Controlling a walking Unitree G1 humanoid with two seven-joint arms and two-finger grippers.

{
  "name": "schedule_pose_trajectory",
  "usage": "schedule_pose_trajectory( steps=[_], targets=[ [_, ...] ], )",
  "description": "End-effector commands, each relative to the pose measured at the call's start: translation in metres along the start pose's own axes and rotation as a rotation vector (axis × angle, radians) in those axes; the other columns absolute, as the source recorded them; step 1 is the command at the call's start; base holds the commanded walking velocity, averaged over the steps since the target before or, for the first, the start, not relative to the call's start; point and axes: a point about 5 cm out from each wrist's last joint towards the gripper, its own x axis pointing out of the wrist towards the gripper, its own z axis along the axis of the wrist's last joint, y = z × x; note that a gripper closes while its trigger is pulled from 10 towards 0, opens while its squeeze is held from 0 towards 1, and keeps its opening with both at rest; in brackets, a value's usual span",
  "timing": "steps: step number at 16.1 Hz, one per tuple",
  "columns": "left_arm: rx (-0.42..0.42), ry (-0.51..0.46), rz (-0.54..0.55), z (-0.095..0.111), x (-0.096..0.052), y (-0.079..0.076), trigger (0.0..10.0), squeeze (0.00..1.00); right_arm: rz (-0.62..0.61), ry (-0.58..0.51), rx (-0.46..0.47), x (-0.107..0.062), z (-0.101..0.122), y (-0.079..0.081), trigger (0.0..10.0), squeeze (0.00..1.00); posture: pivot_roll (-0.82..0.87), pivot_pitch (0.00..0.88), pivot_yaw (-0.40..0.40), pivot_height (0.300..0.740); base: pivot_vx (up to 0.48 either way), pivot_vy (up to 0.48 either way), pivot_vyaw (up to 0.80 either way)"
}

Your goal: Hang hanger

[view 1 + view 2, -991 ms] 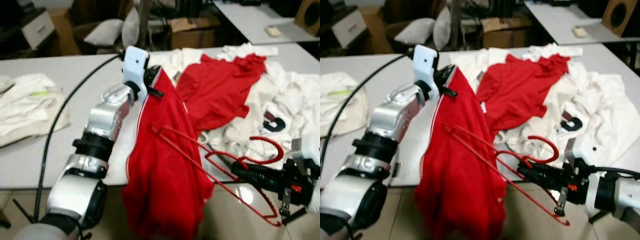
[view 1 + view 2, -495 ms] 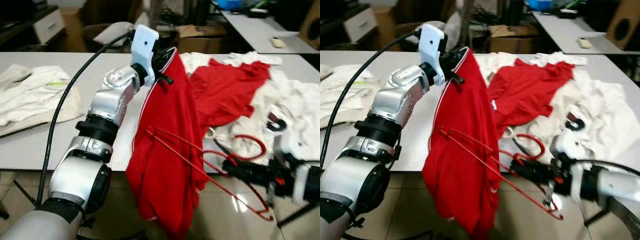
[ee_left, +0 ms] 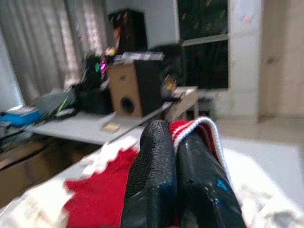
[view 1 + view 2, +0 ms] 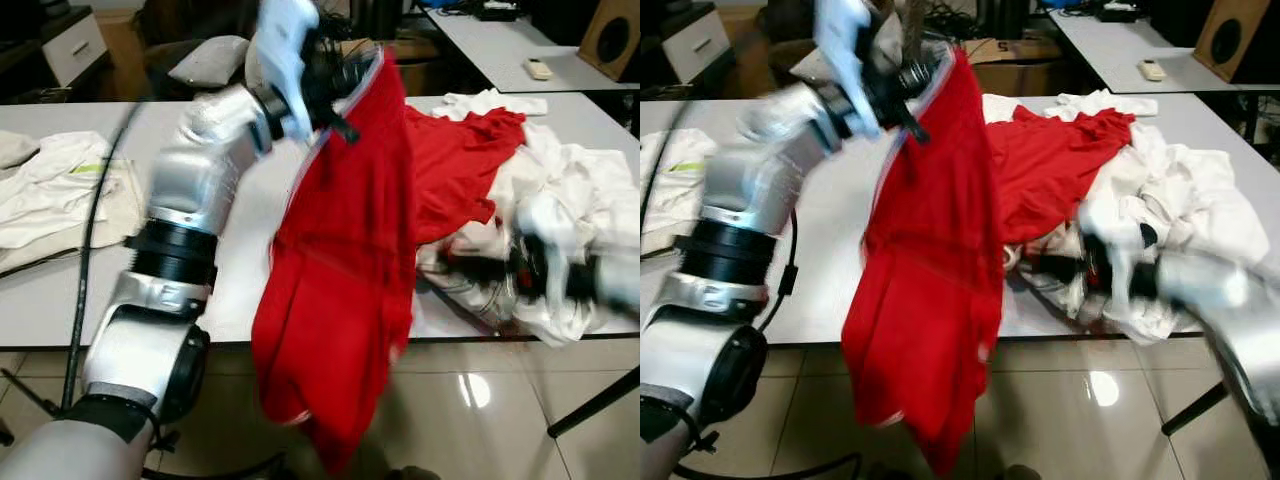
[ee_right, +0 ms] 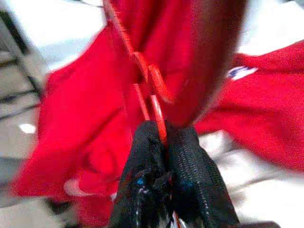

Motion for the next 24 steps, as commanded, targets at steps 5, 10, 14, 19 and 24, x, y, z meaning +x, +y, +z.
schedule_pose_trajectory(
  steps=[5,10,14,19,24],
  targets=[
    [0.011,-0.150,-0.030,0.046,-0.005,-0.004,10.0,0.00,-0.440,-0.275,-0.260,0.011,0.096,-0.090,10.0,0.00,-0.08,0.000,0.019,0.740,0.000,0.000,0.00],
    [-0.013,-0.247,0.026,0.064,-0.018,-0.001,10.0,0.00,-0.696,-0.745,-0.409,-0.023,0.175,-0.121,10.0,0.00,-0.07,0.000,0.000,0.740,0.000,0.000,0.00],
    [-0.058,-0.200,0.061,0.042,-0.014,-0.003,10.0,0.00,-0.606,-0.639,-0.380,0.008,0.124,-0.105,10.0,0.00,-0.08,0.000,0.031,0.740,0.000,0.000,0.00],
    [-0.050,0.185,0.419,-0.058,-0.021,0.017,10.0,0.00,-0.281,-0.276,-0.275,0.053,0.004,-0.046,10.0,0.00,-0.08,0.000,0.040,0.740,0.000,0.000,0.00],
    [0.062,0.379,0.576,-0.103,-0.039,0.030,10.0,0.00,0.046,-0.134,-0.248,0.029,-0.029,0.022,10.0,0.00,-0.10,0.000,0.064,0.740,0.000,0.000,0.00]
  ],
)
